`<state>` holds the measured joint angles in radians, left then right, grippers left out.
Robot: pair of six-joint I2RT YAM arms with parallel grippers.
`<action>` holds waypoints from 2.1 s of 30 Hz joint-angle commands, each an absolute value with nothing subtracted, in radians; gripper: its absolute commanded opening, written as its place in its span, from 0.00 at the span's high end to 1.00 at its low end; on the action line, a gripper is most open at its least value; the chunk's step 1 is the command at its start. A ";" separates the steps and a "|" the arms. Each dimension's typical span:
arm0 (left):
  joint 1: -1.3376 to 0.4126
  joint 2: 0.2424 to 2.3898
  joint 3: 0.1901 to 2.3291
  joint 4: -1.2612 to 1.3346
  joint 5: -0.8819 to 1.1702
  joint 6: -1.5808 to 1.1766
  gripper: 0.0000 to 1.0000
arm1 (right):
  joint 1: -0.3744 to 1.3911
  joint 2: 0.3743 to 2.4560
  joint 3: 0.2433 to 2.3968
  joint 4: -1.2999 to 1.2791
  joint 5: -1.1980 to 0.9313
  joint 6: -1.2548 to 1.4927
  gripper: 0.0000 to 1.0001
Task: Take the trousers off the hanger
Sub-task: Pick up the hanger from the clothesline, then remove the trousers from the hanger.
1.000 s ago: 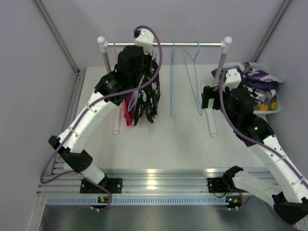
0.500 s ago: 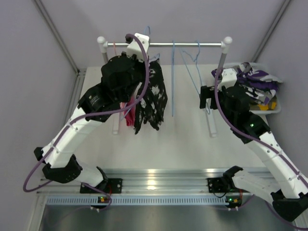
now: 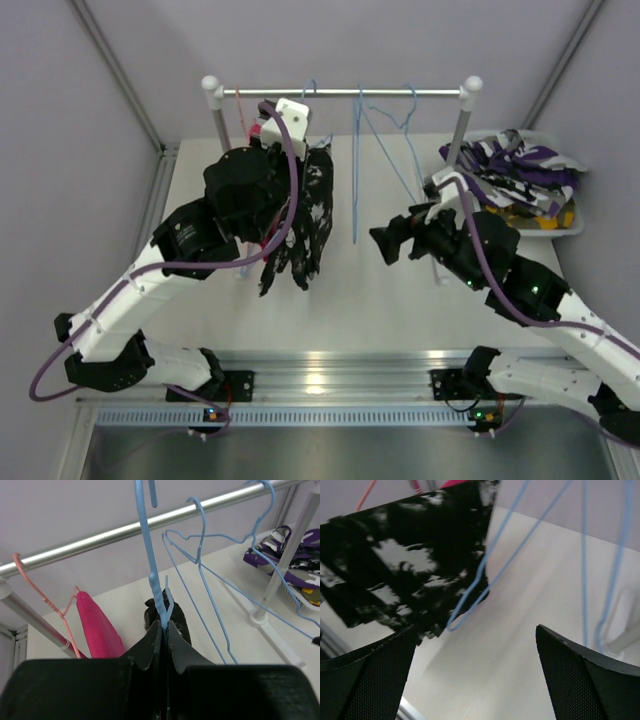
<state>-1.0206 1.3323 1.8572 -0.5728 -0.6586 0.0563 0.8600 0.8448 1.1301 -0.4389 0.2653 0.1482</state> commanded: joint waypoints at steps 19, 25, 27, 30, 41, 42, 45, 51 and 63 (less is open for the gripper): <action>-1.094 1.324 1.813 -0.291 -0.880 0.120 1.00 | 1.427 1.233 1.335 -0.238 0.867 0.166 0.01; -1.104 1.335 1.802 -0.268 -0.888 0.117 1.00 | 1.436 1.307 1.377 -0.209 0.831 0.144 0.01; -1.111 1.333 1.801 -0.267 -0.888 0.120 1.00 | 1.436 1.330 1.385 -0.204 0.842 0.135 0.01; -1.115 1.330 1.799 -0.258 -0.888 0.123 1.00 | 1.436 1.354 1.385 -0.190 0.859 0.120 0.00; -1.166 1.338 1.816 -0.226 -0.923 0.208 1.00 | 1.425 1.371 1.347 -0.169 0.974 0.098 0.01; -1.170 1.341 1.816 -0.221 -0.930 0.219 1.00 | 1.427 1.356 1.336 -0.167 0.974 0.098 0.01; -1.177 1.341 1.816 -0.210 -0.950 0.235 1.00 | 1.424 1.330 1.319 -0.163 0.971 0.098 0.01; -1.181 1.350 1.819 -0.183 -0.976 0.273 1.00 | 1.422 1.305 1.305 -0.163 0.874 0.110 0.00; -1.184 1.379 1.844 -0.172 -0.991 0.304 1.00 | 1.422 1.301 1.289 -0.132 0.684 0.106 0.01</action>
